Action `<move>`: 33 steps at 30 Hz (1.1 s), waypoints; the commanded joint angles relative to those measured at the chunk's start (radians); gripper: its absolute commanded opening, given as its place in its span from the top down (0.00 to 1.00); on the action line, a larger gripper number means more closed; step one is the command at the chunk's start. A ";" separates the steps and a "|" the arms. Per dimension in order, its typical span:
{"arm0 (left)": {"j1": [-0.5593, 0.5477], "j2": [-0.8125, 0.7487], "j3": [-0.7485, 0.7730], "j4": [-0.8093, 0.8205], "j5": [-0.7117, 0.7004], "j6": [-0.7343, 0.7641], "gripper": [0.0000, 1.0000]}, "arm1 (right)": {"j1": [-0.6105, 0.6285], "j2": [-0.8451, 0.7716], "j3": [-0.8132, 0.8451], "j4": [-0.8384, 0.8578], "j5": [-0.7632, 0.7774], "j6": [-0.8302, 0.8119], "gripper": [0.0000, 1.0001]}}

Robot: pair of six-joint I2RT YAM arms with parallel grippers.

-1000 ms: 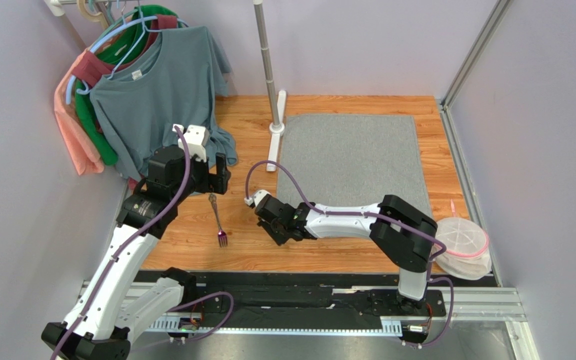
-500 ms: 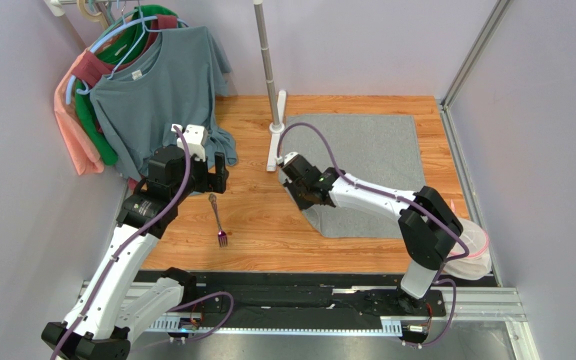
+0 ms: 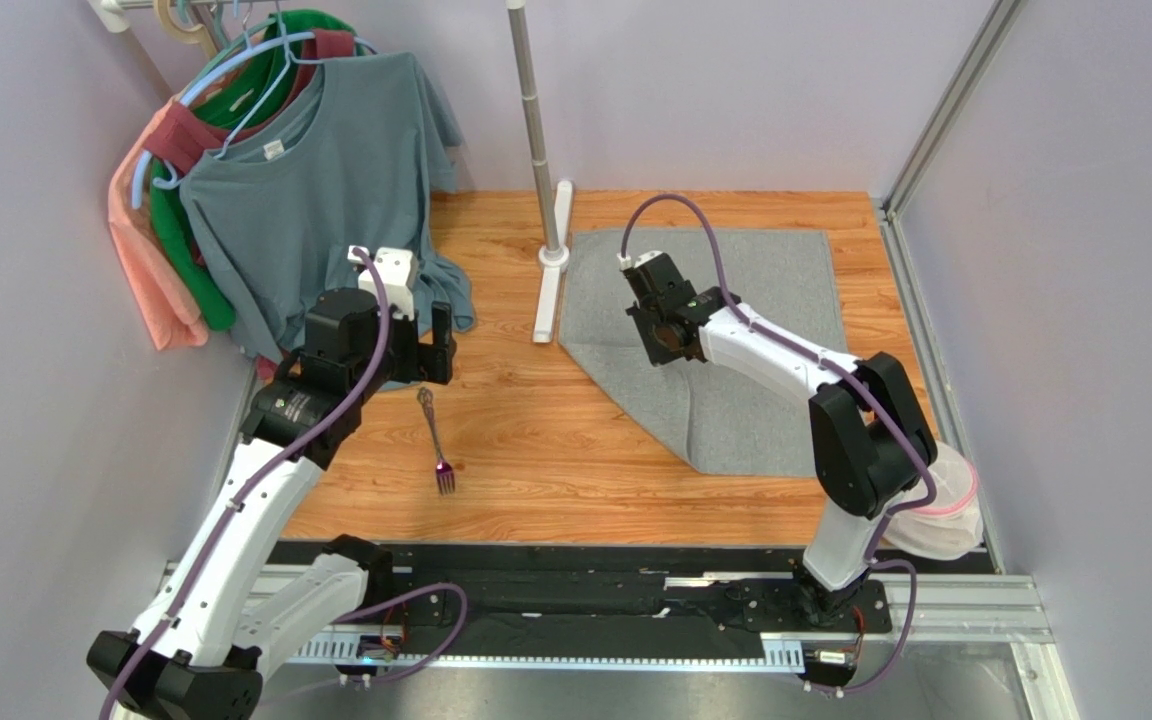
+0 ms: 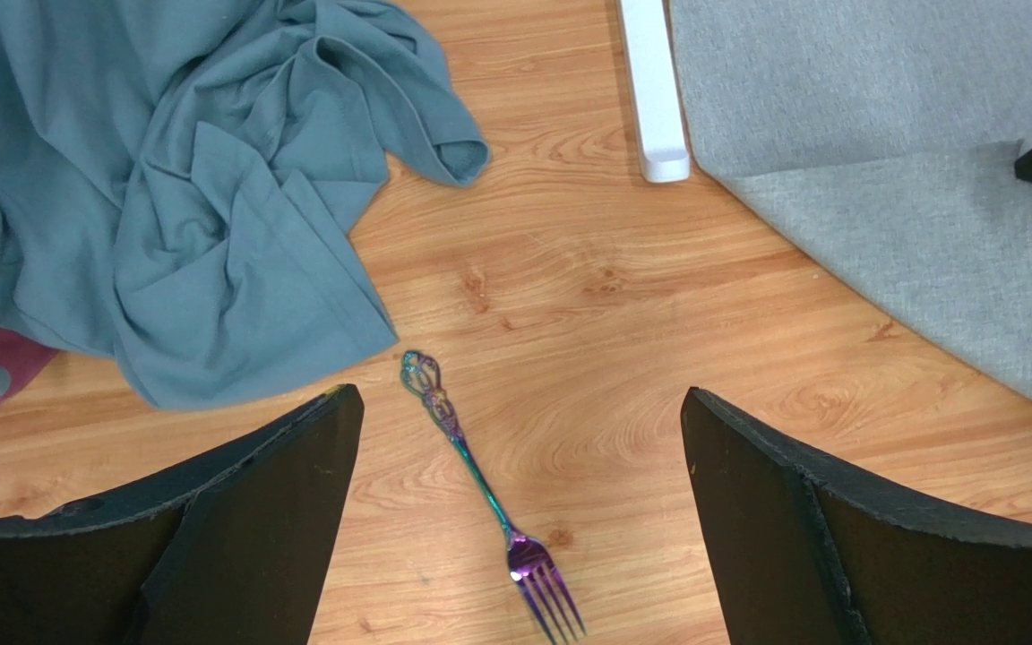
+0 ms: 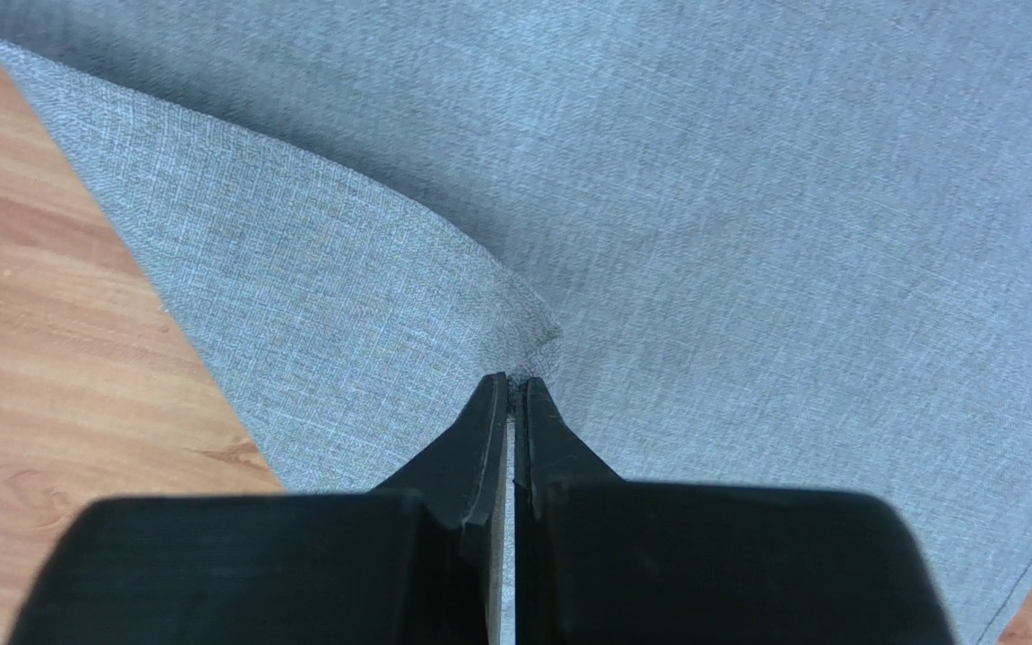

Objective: Fold the napkin, place the utensils inside, and roll it up
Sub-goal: Fold the napkin

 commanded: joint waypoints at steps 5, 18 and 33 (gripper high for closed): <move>-0.006 0.017 -0.003 0.001 -0.031 0.016 0.02 | -0.100 0.049 0.054 0.088 0.079 -0.049 1.00; -0.004 0.062 0.006 -0.019 -0.113 0.019 0.02 | -0.295 0.173 0.224 0.131 0.097 -0.155 1.00; -0.004 0.148 0.021 -0.032 -0.144 0.028 0.02 | -0.432 0.378 0.443 0.159 0.138 -0.208 1.00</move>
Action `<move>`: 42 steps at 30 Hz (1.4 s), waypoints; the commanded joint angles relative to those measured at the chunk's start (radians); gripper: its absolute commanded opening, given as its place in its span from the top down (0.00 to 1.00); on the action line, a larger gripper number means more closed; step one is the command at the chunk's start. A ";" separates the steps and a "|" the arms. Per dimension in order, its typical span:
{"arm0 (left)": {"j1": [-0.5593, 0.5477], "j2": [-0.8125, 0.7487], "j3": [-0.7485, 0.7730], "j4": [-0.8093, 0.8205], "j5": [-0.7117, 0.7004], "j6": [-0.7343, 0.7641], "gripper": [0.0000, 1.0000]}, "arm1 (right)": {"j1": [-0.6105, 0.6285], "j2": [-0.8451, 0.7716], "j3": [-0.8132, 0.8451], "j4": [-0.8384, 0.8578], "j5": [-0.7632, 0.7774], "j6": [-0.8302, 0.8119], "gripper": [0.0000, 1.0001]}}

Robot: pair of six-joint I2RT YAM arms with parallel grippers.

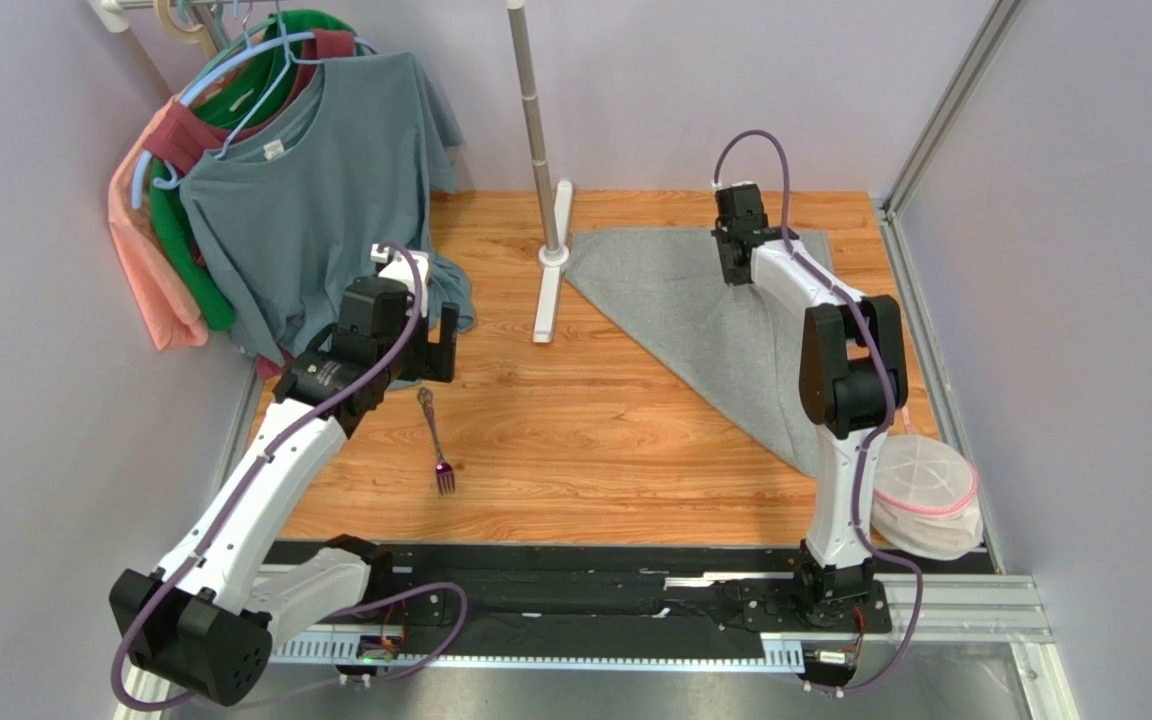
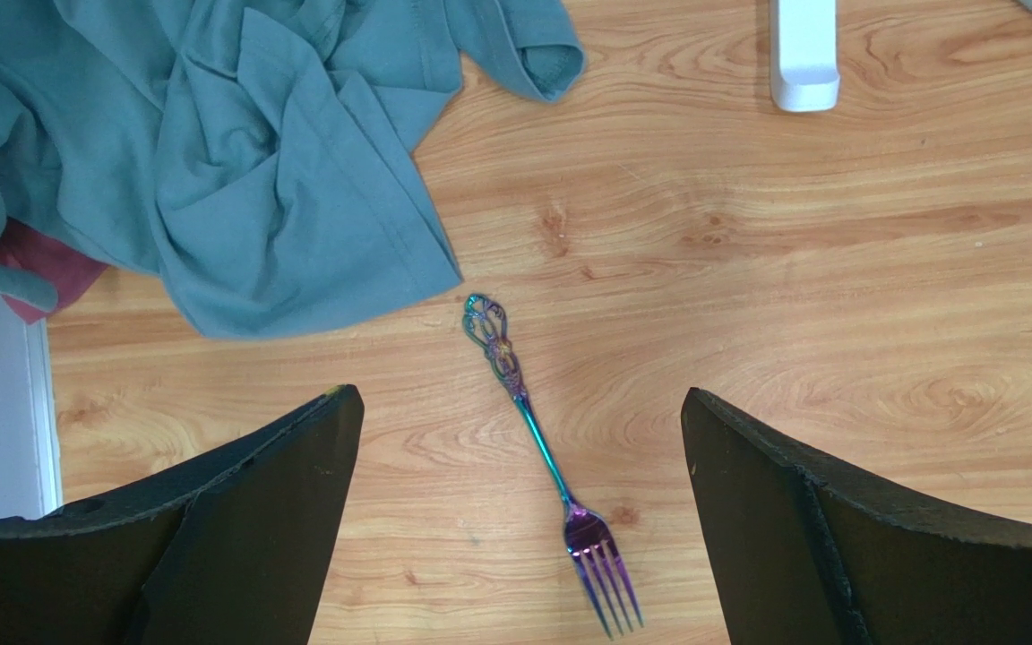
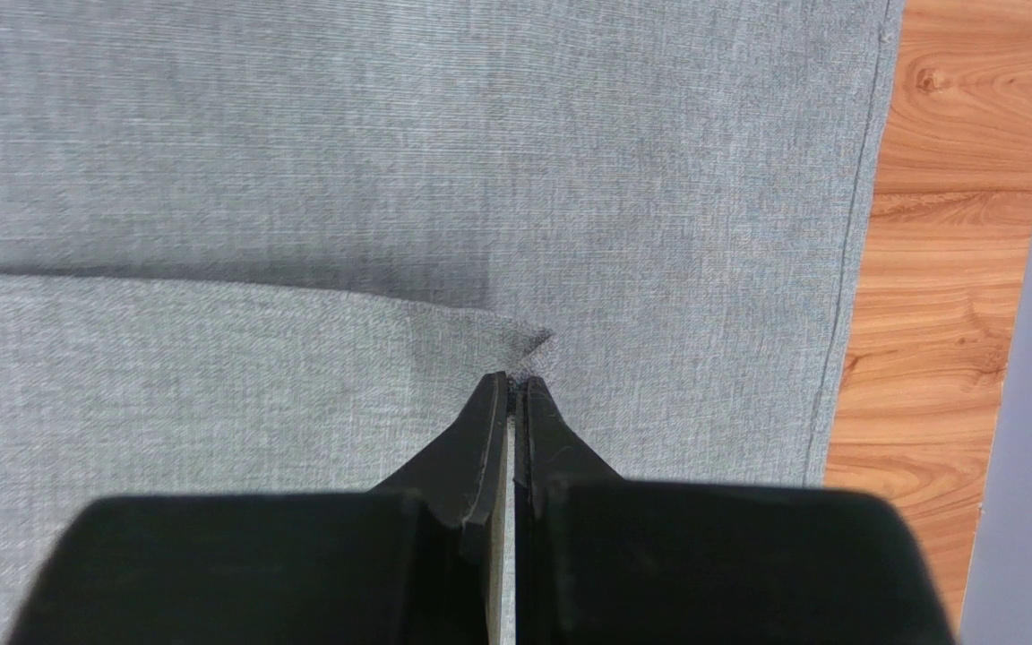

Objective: Fold the napkin, place the utensils inside, and roll it up
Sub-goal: Fold the napkin

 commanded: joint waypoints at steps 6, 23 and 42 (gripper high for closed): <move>-0.004 -0.010 0.007 0.023 -0.021 0.032 0.02 | -0.071 0.058 0.139 0.060 0.045 -0.065 1.00; -0.004 -0.012 0.000 0.032 -0.019 0.036 0.02 | -0.136 0.193 0.285 0.130 0.117 -0.116 1.00; -0.004 -0.007 -0.006 0.035 -0.022 0.039 0.02 | -0.168 0.305 0.388 0.258 0.187 -0.115 1.00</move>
